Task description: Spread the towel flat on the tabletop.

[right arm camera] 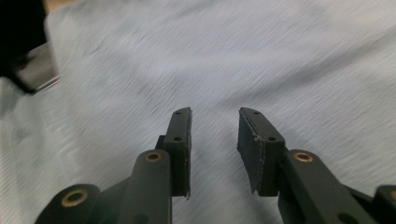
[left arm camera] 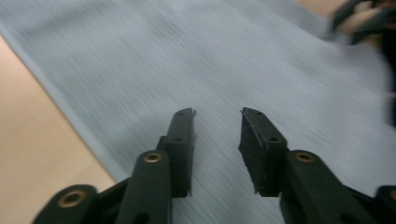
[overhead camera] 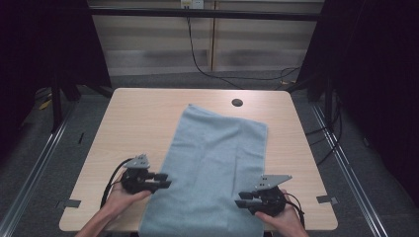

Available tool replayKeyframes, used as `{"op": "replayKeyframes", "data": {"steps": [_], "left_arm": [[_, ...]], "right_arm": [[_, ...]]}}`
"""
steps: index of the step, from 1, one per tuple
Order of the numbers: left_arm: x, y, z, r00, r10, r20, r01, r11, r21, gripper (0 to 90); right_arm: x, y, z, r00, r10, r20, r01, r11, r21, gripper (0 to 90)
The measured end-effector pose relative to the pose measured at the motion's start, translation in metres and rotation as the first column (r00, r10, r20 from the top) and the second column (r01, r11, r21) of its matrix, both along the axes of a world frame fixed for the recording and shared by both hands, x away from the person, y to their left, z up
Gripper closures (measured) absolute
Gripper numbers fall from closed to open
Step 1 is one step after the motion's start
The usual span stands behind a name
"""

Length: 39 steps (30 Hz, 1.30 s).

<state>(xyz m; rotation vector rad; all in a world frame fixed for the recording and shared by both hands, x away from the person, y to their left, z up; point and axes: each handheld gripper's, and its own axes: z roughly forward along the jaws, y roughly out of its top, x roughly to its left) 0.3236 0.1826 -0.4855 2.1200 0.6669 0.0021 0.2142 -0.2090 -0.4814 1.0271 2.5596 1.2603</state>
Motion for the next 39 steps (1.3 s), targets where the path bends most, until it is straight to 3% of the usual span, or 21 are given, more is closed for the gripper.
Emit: {"op": "replayKeyframes", "data": {"steps": [1,4,5,8,12,14,17,18,21,23,24,27,29,31,33,34,37,39], "left_arm": [[0.007,-0.005,-0.002,0.9998,0.014,-0.013,-0.014,0.9999,-0.001,63.2],[0.019,-0.018,-0.017,0.999,0.041,-0.017,-0.039,0.9968,0.069,67.8],[0.016,-0.018,-0.021,0.9993,0.037,0.004,-0.037,0.9982,0.048,68.9],[0.005,-0.016,-0.018,1.0,0.009,-0.002,-0.009,0.9976,0.069,73.2],[-0.023,-0.005,-0.018,0.9992,-0.034,-0.021,0.035,0.9979,0.055,76.2],[-0.035,0.002,-0.017,0.9977,-0.061,-0.029,0.063,0.9963,0.059,76.3],[-0.052,0.009,-0.016,0.9942,-0.08,-0.072,0.083,0.9956,0.043,76.2],[-0.057,0.011,-0.016,0.993,-0.096,-0.069,0.099,0.9943,0.041,76.1],[-0.06,0.014,-0.015,0.9896,-0.113,-0.088,0.116,0.9929,0.027,70.2],[-0.053,0.013,-0.014,0.9936,-0.083,-0.077,0.085,0.9963,0.017,66.3],[-0.047,0.012,-0.013,0.9954,-0.068,-0.068,0.07,0.9974,0.02,64.1],[-0.026,0.008,-0.007,0.9989,-0.015,-0.044,0.015,0.9999,-0.004,61.1],[-0.012,0.007,-0.005,0.9996,0.019,-0.019,-0.019,0.9997,-0.012,59.4],[0.003,0.006,-0.005,0.9984,0.052,-0.025,-0.052,0.9982,-0.03,57.8],[0.013,0.004,-0.007,0.9942,0.107,-0.004,-0.107,0.994,-0.023,56.9],[0.017,0.004,-0.01,0.9935,0.114,-0.008,-0.114,0.9931,-0.029,56.8],[0.013,0.002,-0.019,0.995,0.1,-0.004,-0.099,0.9937,0.052,58.6],[0.007,0.005,-0.019,0.9959,0.089,0.012,-0.09,0.9944,0.056,60.2]], "right_arm": [[0.007,-0.001,0.003,0.9993,-0.034,0.015,0.034,0.999,-0.017,62.4],[0.028,-0.001,0.003,0.9956,-0.085,0.041,0.086,0.996,-0.037,58.0],[0.036,-0.001,0.002,0.9941,-0.101,0.039,0.103,0.994,-0.042,57.8],[0.056,0.001,-0.004,0.9896,-0.137,0.042,0.14,0.988,-0.061,56.7],[0.075,0.006,-0.008,0.9867,-0.157,0.043,0.16,0.984,-0.075,53.4],[0.08,0.01,-0.009,0.9868,-0.157,0.04,0.159,0.985,-0.061,51.1],[0.083,0.019,-0.012,0.9867,-0.156,0.045,0.16,0.983,-0.09,47.8],[0.086,0.02,-0.013,0.9857,-0.161,0.049,0.165,0.981,-0.1,47.2],[0.094,0.021,-0.014,0.9807,-0.187,0.057,0.192,0.977,-0.096,46.5],[0.099,0.023,-0.019,0.9796,-0.194,0.052,0.199,0.974,-0.105,47.5],[0.099,0.025,-0.022,0.9793,-0.194,0.057,0.2,0.973,-0.115,48.7],[0.094,0.031,-0.022,0.9839,-0.157,0.086,0.167,0.978,-0.125,66.1],[0.087,0.036,-0.023,0.9877,-0.129,0.088,0.139,0.984,-0.112,70.1],[0.079,0.039,-0.023,0.9938,-0.084,0.073,0.09,0.992,-0.09,74.1],[0.069,0.043,-0.024,0.9965,-0.047,0.07,0.052,0.996,-0.074,75.4],[0.064,0.045,-0.024,0.9973,-0.034,0.066,0.038,0.997,-0.073,76.3],[0.05,0.048,-0.022,0.9996,0.009,0.027,-0.008,0.998,-0.059,75.0],[0.044,0.045,-0.019,0.9995,0.033,0.002,-0.033,0.998,-0.057,68.8]]}}
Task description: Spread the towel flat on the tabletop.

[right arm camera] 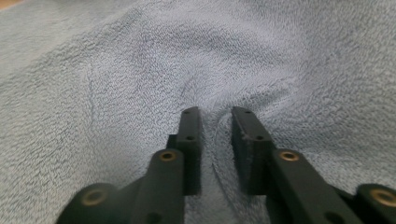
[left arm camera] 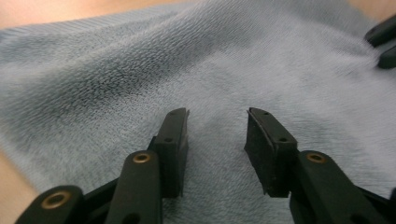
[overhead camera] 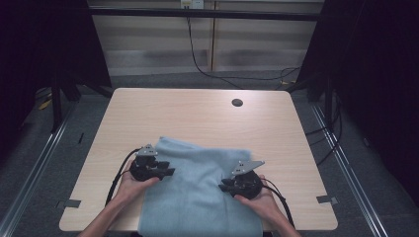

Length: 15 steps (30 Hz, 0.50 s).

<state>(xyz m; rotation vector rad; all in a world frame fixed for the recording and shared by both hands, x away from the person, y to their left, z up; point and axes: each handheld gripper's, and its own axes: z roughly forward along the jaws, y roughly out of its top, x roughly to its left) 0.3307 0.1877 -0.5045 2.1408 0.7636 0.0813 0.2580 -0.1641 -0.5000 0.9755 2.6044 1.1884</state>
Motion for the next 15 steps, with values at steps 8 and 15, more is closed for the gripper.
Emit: {"op": "replayKeyframes", "data": {"steps": [8,15], "left_arm": [[-0.003,0.006,-0.002,0.9997,-0.009,0.022,0.009,0.9999,-0.011,61.8],[0.002,0.007,-0.004,0.9998,0.002,0.018,-0.001,0.9996,-0.029,62.9]], "right_arm": [[0.049,-0.054,0.02,0.9682,-0.243,0.059,0.242,0.97,0.025,47.2],[0.094,-0.051,0.01,0.9627,-0.265,0.055,0.265,0.964,0.01,34.9]]}}
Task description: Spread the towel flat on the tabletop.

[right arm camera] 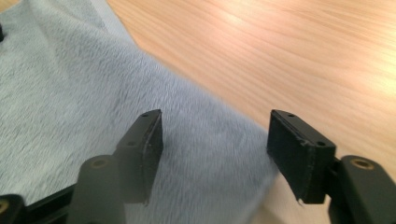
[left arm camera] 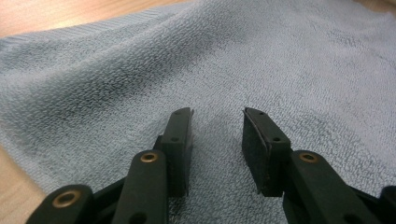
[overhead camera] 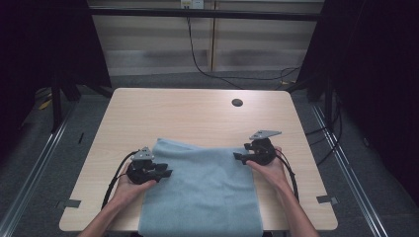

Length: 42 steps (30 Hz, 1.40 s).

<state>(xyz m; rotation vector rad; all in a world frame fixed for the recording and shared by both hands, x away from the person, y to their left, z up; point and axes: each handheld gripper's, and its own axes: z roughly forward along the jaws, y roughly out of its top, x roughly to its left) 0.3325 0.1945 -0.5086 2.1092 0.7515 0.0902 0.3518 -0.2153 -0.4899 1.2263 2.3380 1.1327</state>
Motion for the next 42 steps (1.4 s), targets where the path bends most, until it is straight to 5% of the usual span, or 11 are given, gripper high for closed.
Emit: {"op": "replayKeyframes", "data": {"steps": [3,6,9,12,17,20,26,32,37,42], "left_arm": [[0.001,0.0,0.0,1.0,0.001,-0.006,-0.001,1.0,-0.007,62.9],[0.0,0.0,0.0,1.0,0.002,-0.003,-0.002,1.0,-0.001,62.6],[0.0,-0.001,0.0,0.9998,0.012,-0.014,-0.012,0.9998,-0.013,61.5],[-0.002,-0.001,0.0,0.9993,0.029,-0.024,-0.029,0.9994,-0.018,58.5],[-0.007,-0.003,0.001,0.9991,0.039,-0.015,-0.039,0.9992,-0.003,56.1],[-0.01,-0.002,0.002,0.9988,0.042,-0.023,-0.042,0.9991,0.001,54.7],[-0.018,-0.001,0.003,0.9983,0.05,-0.029,-0.049,0.9988,0.007,50.2],[-0.022,0.003,0.004,0.9985,0.043,-0.033,-0.043,0.9991,0.007,50.0],[-0.021,0.003,0.003,0.9986,0.039,-0.037,-0.039,0.9993,0.003,50.1],[-0.02,0.004,0.003,0.9985,0.036,-0.041,-0.036,0.9993,-0.005,50.4]], "right_arm": [[0.009,0.006,-0.004,0.9999,-0.006,0.008,0.006,1.0,-0.004,34.4],[0.011,0.01,-0.013,0.9994,-0.014,-0.032,0.014,1.0,-0.019,38.3],[0.006,0.014,-0.014,0.9993,0.027,-0.024,-0.027,1.0,0.004,67.7],[-0.001,0.017,-0.004,0.9994,0.035,0.006,-0.035,0.999,-0.027,82.0],[-0.018,0.017,0.028,0.9924,0.044,0.115,-0.044,0.999,-0.003,81.9],[-0.036,0.019,0.041,0.9848,0.103,0.139,-0.109,0.993,0.037,77.9],[-0.083,0.035,0.023,0.9672,0.246,0.065,-0.246,0.969,-0.002,70.0],[-0.111,0.039,-0.003,0.9588,0.283,-0.023,-0.284,0.958,-0.047,61.7],[-0.106,0.034,0.003,0.9639,0.266,-0.016,-0.266,0.964,-0.004,57.9],[-0.086,0.016,0.021,0.9856,0.161,0.051,-0.164,0.985,0.049,59.1]]}}
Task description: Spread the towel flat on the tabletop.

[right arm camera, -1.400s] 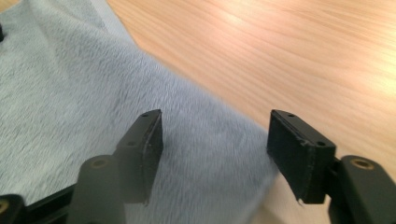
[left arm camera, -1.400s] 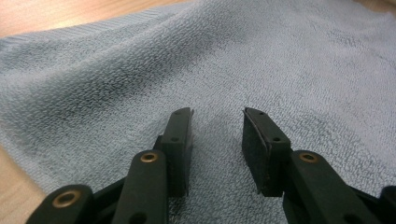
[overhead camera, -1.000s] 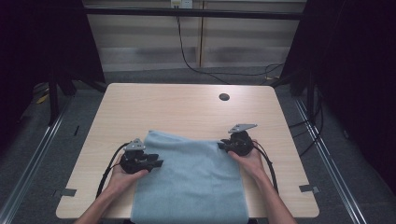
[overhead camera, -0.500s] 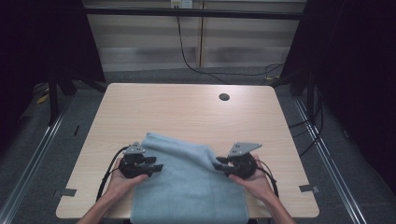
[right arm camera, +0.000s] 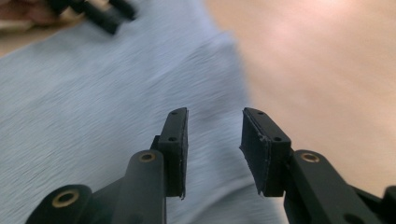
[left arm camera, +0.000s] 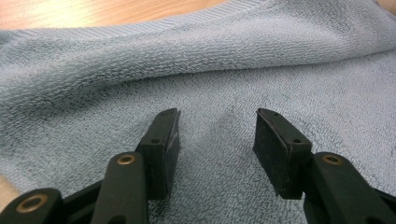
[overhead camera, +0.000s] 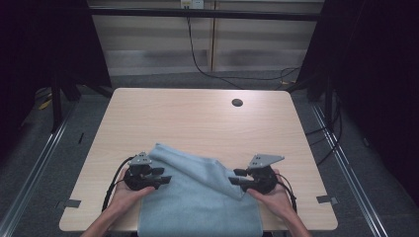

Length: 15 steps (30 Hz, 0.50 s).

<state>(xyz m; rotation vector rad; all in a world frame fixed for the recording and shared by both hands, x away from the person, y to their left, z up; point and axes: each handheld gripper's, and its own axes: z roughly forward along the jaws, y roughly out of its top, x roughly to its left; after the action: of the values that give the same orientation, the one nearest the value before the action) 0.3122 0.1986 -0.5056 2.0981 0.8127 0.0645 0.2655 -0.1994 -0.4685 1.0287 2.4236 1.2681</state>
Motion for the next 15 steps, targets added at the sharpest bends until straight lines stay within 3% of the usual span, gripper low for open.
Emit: {"op": "replayKeyframes", "data": {"steps": [1,7,9,12,15], "left_arm": [[0.0,0.0,0.0,1.0,0.0,-0.001,0.0,1.0,-0.002,50.5],[0.0,0.0,0.0,1.0,-0.003,0.006,0.003,1.0,0.0,50.5],[0.0,0.0,0.0,1.0,-0.002,0.005,0.002,1.0,0.0,50.5],[0.0,0.0,0.0,1.0,-0.001,0.009,0.001,1.0,0.002,50.4],[0.002,0.0,-0.001,0.9999,0.001,0.012,-0.001,1.0,-0.003,50.5]], "right_arm": [[0.006,-0.003,-0.001,0.9996,-0.027,-0.007,0.027,1.0,-0.007,57.5],[0.015,0.01,-0.025,0.9969,0.001,-0.079,-0.009,0.995,-0.099,51.0],[0.017,0.013,-0.029,0.9965,0.008,-0.083,-0.017,0.995,-0.102,58.8],[0.016,0.015,-0.027,0.9991,0.016,-0.039,-0.021,0.992,-0.123,77.7],[0.019,0.013,-0.023,0.9996,-0.012,-0.024,0.009,0.992,-0.126,80.6]]}}
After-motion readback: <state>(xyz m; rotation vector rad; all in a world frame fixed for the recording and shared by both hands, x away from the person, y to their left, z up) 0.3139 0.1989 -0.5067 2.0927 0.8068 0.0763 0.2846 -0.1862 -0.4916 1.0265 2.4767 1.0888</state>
